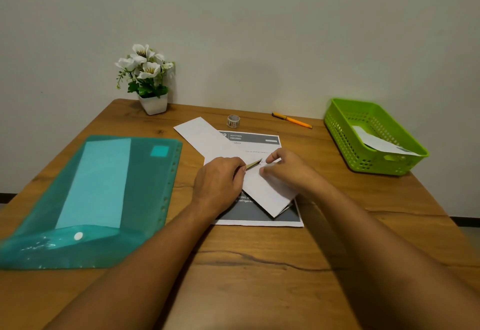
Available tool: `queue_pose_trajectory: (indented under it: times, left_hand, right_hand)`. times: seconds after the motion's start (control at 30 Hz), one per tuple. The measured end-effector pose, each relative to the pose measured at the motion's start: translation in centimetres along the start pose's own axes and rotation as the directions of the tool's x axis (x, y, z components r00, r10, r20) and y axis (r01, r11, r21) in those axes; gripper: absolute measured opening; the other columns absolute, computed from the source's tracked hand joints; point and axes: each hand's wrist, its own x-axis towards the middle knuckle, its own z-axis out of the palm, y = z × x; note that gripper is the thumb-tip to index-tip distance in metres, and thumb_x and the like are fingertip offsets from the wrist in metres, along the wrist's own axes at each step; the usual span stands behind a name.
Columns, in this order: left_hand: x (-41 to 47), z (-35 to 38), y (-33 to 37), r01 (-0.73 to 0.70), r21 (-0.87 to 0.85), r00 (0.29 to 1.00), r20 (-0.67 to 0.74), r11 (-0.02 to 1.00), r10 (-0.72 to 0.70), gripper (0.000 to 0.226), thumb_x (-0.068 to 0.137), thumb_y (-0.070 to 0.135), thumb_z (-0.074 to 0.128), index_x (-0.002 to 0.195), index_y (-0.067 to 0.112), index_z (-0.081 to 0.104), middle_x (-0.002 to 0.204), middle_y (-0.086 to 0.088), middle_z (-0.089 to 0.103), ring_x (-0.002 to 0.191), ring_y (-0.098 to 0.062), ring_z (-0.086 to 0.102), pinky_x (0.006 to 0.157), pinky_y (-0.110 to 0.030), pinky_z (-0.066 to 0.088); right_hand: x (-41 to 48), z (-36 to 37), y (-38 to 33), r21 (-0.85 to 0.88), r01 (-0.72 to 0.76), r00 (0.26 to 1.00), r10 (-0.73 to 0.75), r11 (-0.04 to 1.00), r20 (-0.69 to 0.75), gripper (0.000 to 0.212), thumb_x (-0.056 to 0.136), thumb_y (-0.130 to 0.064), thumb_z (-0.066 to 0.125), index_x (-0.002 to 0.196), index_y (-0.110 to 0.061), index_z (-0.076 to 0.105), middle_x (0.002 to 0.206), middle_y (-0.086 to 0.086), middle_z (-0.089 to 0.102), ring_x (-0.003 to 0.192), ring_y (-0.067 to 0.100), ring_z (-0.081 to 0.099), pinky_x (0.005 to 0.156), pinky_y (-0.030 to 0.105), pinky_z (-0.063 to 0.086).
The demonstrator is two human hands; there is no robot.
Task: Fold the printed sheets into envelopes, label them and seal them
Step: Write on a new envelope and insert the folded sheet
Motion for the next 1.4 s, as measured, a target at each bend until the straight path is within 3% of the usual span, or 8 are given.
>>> queue_pose_trajectory:
  times: [0.13,0.33,0.5,0.63,0.7,0.8,1.03,1.4]
  left_hand:
    - [0.1,0.4,-0.2,-0.002,-0.001,1.0,0.001,1.0,0.002,0.023,0.103,0.032,0.055,0.11,0.022,0.075,0.097,0.003,0.076,0.086,-0.016,0.066,0.061,-0.026,0.04]
    - [0.0,0.3,-0.1,-0.038,0.009,0.999,0.005,0.999,0.038,0.022,0.102,0.029,0.056,0.108,0.021,0.075,0.096,0.002,0.076,0.087,-0.018,0.066,0.061,-0.029,0.044]
    - [-0.2,-0.2,0.1,-0.078,-0.008,0.997,0.009,0.997,0.078,0.019,0.1,0.029,0.058,0.106,0.022,0.075,0.094,0.003,0.075,0.087,-0.018,0.065,0.061,-0.029,0.04]
    - [-0.2,-0.1,0.0,-0.057,-0.014,0.998,0.011,0.998,0.057,0.019,0.1,0.03,0.057,0.105,0.024,0.074,0.093,0.005,0.074,0.087,-0.017,0.064,0.061,-0.03,0.043]
    - [-0.1,-0.1,-0.1,-0.04,-0.011,0.999,0.001,0.999,0.04,0.019,0.1,0.03,0.057,0.104,0.024,0.074,0.093,0.005,0.074,0.087,-0.017,0.064,0.062,-0.029,0.039]
    - [0.0,0.0,-0.1,-0.045,0.001,0.999,0.001,0.999,0.045,0.019,0.101,0.031,0.056,0.105,0.025,0.074,0.095,0.005,0.075,0.089,-0.017,0.065,0.063,-0.03,0.041]
    - [-0.1,0.0,0.0,-0.023,-0.026,1.0,0.005,0.999,0.023,0.022,0.102,0.031,0.055,0.109,0.024,0.074,0.098,0.005,0.076,0.089,-0.015,0.065,0.067,-0.03,0.049]
    - [-0.1,0.1,-0.2,0.024,-0.052,0.999,-0.04,0.998,-0.027,0.021,0.103,0.031,0.056,0.108,0.024,0.075,0.096,0.004,0.075,0.086,-0.013,0.064,0.064,-0.028,0.045]
  right_hand:
    - [-1.2,-2.1,2.1,0.079,-0.086,0.987,0.074,0.993,0.143,0.032,0.089,-0.016,0.079,0.114,-0.023,0.06,0.112,0.011,0.064,0.099,0.028,0.069,0.086,0.047,0.06]
    - [-1.6,-1.5,2.3,0.168,-0.085,0.994,0.072,0.982,0.082,0.032,0.091,-0.003,0.073,0.118,-0.015,0.059,0.096,0.012,0.067,0.077,0.02,0.068,0.063,0.032,0.055]
    - [0.1,1.1,0.1,0.299,-0.085,0.994,0.1,0.951,-0.035,0.027,0.091,-0.002,0.068,0.112,-0.017,0.057,0.092,0.011,0.068,0.072,0.02,0.065,0.061,0.035,0.056]
    - [0.3,1.9,-0.6,0.455,-0.143,0.989,0.147,0.879,0.026,0.031,0.093,0.002,0.064,0.116,-0.014,0.052,0.069,0.011,0.065,0.056,0.02,0.06,0.057,0.036,0.055]
    - [-0.1,1.7,-0.2,0.515,-0.154,0.988,0.141,0.843,0.064,0.037,0.092,0.007,0.065,0.12,-0.012,0.05,0.071,0.014,0.067,0.054,0.022,0.062,0.051,0.033,0.054]
    - [-0.7,1.2,0.7,0.548,-0.155,0.988,0.131,0.822,0.082,0.044,0.09,0.01,0.07,0.123,-0.011,0.051,0.084,0.018,0.072,0.065,0.025,0.071,0.058,0.036,0.06]
    - [-1.3,0.9,1.4,0.55,-0.181,0.983,0.138,0.815,0.12,0.051,0.084,0.003,0.08,0.124,-0.009,0.05,0.105,0.03,0.074,0.065,0.025,0.069,0.05,0.033,0.055]
    - [-1.5,0.8,0.8,0.555,-0.217,0.976,0.158,0.803,0.153,0.054,0.08,-0.007,0.088,0.122,-0.012,0.054,0.078,0.016,0.074,0.059,0.022,0.067,0.045,0.03,0.054]
